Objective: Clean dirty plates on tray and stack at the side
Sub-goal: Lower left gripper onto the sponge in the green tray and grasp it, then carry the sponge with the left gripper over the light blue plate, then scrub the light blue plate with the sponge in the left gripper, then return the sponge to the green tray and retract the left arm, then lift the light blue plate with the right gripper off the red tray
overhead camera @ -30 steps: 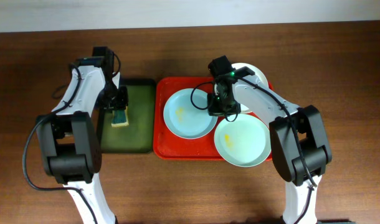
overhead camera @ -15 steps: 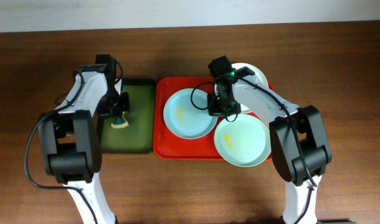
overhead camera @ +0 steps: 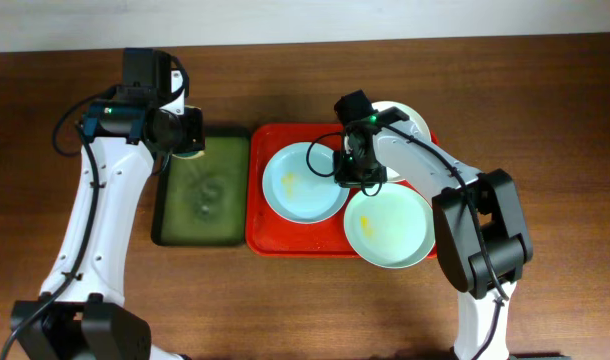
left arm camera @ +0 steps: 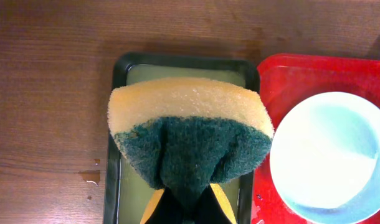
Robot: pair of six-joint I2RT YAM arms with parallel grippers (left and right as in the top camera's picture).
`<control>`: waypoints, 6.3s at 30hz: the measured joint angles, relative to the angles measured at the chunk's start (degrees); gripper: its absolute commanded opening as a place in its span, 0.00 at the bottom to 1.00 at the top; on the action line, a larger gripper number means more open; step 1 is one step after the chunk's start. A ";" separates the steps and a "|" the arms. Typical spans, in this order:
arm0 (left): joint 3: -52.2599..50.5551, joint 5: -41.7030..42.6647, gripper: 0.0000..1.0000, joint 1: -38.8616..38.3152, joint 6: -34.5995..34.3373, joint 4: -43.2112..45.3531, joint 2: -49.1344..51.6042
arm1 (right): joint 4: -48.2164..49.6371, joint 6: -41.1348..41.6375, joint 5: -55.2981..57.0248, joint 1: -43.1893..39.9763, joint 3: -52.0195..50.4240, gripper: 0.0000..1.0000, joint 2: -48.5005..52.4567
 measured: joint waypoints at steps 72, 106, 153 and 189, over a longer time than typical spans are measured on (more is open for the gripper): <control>4.61 4.83 0.00 -16.92 -10.27 0.22 29.79 | 0.33 3.63 -6.32 1.33 -0.02 0.04 0.00; 17.59 6.60 0.00 -15.69 -3.10 -7.39 37.90 | 0.04 3.61 -4.31 1.29 -0.02 0.04 0.00; -2.32 1.92 0.08 5.29 -3.43 -5.44 24.35 | 1.05 3.52 -4.98 1.36 -0.02 0.32 0.00; 15.63 0.17 0.99 5.55 -7.26 -12.07 -5.57 | -16.83 -0.63 -4.59 0.07 25.14 0.04 0.68</control>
